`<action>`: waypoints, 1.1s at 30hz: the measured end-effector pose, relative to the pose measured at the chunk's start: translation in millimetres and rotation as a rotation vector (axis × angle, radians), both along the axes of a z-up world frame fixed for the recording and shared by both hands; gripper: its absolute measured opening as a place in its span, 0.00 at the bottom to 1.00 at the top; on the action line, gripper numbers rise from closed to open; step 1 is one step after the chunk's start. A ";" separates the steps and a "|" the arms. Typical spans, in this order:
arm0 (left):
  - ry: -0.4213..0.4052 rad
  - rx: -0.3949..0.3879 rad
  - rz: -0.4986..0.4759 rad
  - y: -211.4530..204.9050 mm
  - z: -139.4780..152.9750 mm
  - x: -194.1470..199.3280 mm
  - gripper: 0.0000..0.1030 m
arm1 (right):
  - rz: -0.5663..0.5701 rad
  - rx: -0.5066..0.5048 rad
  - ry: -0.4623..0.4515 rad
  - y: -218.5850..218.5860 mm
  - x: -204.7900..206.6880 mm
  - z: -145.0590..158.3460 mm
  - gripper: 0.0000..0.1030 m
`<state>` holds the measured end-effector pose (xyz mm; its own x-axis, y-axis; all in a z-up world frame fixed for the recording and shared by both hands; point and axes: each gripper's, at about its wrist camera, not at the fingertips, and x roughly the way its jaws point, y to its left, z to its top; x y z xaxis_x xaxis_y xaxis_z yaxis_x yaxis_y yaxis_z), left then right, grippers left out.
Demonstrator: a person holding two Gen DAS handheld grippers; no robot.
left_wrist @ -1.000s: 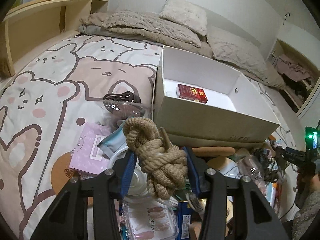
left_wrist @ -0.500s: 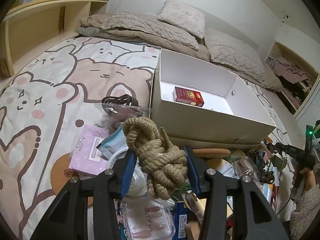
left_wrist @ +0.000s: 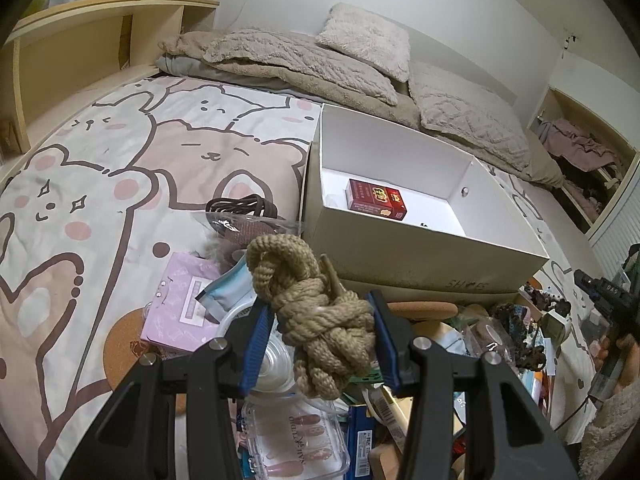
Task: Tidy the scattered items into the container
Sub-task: 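Close the left gripper on the tan knotted rope while the right gripper closes on the crocheted strip, then lift the crocheted strip with the right gripper, adjusting its grip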
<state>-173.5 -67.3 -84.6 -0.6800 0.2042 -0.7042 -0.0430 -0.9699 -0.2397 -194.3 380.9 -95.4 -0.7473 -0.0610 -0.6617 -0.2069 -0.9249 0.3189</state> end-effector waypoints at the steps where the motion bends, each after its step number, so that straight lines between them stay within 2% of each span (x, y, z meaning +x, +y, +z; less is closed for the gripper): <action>1: -0.001 0.000 -0.001 0.0 -0.1 0.0 0.46 | -0.004 0.027 -0.023 -1.6 -2.7 -3.4 0.13; 5: -0.006 -0.003 -0.006 1.7 -1.0 -0.2 0.46 | -0.009 0.120 -0.113 -5.2 -14.2 -21.2 0.15; 6: -0.006 -0.004 -0.007 2.3 -1.4 -0.2 0.46 | -0.015 0.144 -0.122 -4.8 -13.9 -23.6 0.20; 7: -0.007 -0.005 -0.008 2.9 -1.7 -0.5 0.46 | -0.020 0.150 -0.126 -3.0 -13.0 -25.0 0.50; 8: -0.008 -0.006 -0.009 3.3 -2.1 -0.5 0.46 | -0.025 0.144 -0.128 -1.0 -12.7 -25.9 0.88; 9: -0.009 -0.006 -0.010 3.8 -2.7 -0.2 0.46 | -0.031 0.128 -0.122 1.2 -11.7 -25.7 0.96; 11: -0.009 -0.007 -0.012 4.5 -3.3 0.0 0.46 | -0.039 0.108 -0.125 4.4 -10.0 -25.6 0.97; 17: -0.011 -0.007 -0.015 5.7 -3.9 0.4 0.46 | -0.063 0.030 -0.259 14.9 -14.9 -50.3 0.97; 18: -0.011 -0.007 -0.017 6.0 -3.9 0.7 0.46 | -0.070 0.023 -0.266 16.5 -14.9 -52.3 0.96; 19: -0.010 -0.007 -0.018 6.4 -3.9 1.1 0.46 | -0.079 0.016 -0.266 18.4 -14.2 -53.1 0.89; 20: -0.010 -0.007 -0.019 7.0 -3.9 1.4 0.46 | -0.083 0.004 -0.261 20.0 -13.4 -53.2 0.73; 21: -0.010 -0.007 -0.020 7.2 -3.9 1.4 0.46 | -0.071 -0.030 -0.249 22.3 -12.8 -53.5 0.63; 23: -0.010 -0.007 -0.021 7.6 -3.9 1.7 0.46 | -0.056 -0.073 -0.220 24.3 -10.5 -52.5 0.26; 25: -0.009 -0.006 -0.022 7.6 -3.3 1.8 0.46 | -0.066 -0.068 -0.189 24.6 -6.9 -46.4 0.13; 26: -0.007 -0.005 -0.021 7.4 -2.9 2.2 0.46 | -0.070 -0.072 -0.167 25.0 -5.0 -42.4 0.10; 30: -0.002 -0.001 -0.019 6.1 -1.1 2.5 0.46 | -0.099 -0.112 -0.027 28.8 8.5 -15.6 0.09; 33: -0.002 -0.001 -0.019 5.7 -1.1 2.4 0.46 | -0.101 -0.128 0.037 27.8 15.2 -1.5 0.07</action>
